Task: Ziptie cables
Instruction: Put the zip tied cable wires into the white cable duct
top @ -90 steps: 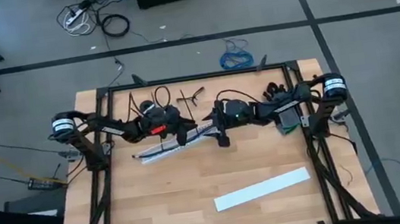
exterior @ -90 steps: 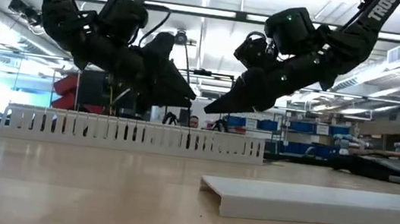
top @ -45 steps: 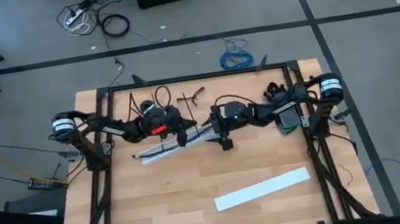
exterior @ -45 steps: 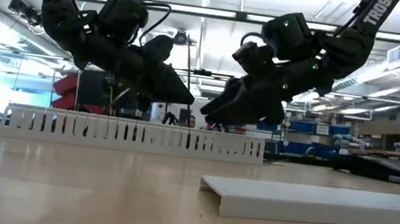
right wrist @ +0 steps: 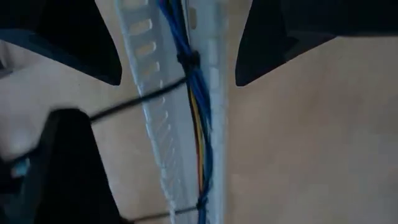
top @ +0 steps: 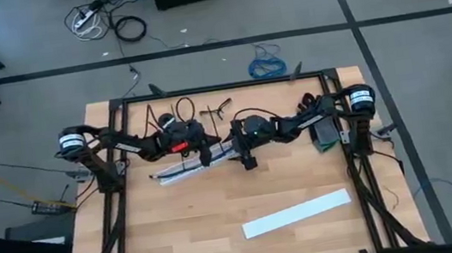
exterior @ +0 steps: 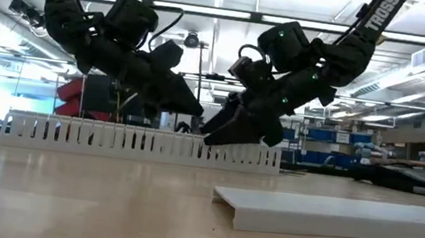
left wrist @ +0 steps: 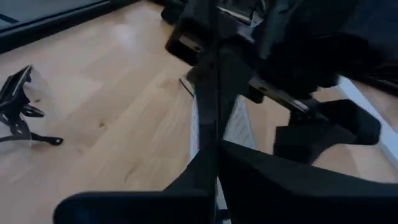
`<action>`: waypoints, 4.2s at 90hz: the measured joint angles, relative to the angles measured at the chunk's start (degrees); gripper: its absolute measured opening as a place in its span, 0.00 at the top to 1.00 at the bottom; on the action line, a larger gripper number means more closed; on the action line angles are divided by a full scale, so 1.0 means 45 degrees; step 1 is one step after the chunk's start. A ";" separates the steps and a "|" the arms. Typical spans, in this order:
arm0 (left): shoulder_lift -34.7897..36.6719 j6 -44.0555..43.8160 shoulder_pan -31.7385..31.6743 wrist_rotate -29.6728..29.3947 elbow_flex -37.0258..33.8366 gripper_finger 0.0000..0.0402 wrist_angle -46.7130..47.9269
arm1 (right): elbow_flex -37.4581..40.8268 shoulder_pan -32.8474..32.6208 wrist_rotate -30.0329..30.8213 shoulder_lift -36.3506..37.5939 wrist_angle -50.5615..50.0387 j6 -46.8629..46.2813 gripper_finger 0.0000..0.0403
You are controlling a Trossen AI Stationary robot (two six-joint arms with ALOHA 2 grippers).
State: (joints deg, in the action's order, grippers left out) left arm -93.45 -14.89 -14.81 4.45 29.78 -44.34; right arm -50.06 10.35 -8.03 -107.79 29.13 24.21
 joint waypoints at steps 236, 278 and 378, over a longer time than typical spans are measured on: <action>-0.1740 0.1669 -0.0403 0.0907 0.1224 1.00 0.0701 | -0.0896 0.0114 -0.0236 -0.0627 -0.1262 -0.0156 0.45; -0.1370 0.2573 -0.0398 0.1317 0.1194 1.00 0.1359 | -0.0928 0.0141 -0.0172 -0.0593 -0.1488 -0.0022 0.46; -0.0398 0.4633 -0.0457 0.1228 0.0797 1.00 0.2045 | -0.0938 0.0199 0.0299 -0.0617 -0.1422 -0.0121 0.47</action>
State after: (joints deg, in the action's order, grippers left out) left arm -95.24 5.96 -16.86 9.98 33.36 -35.14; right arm -54.28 11.25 -6.69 -110.56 22.73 23.67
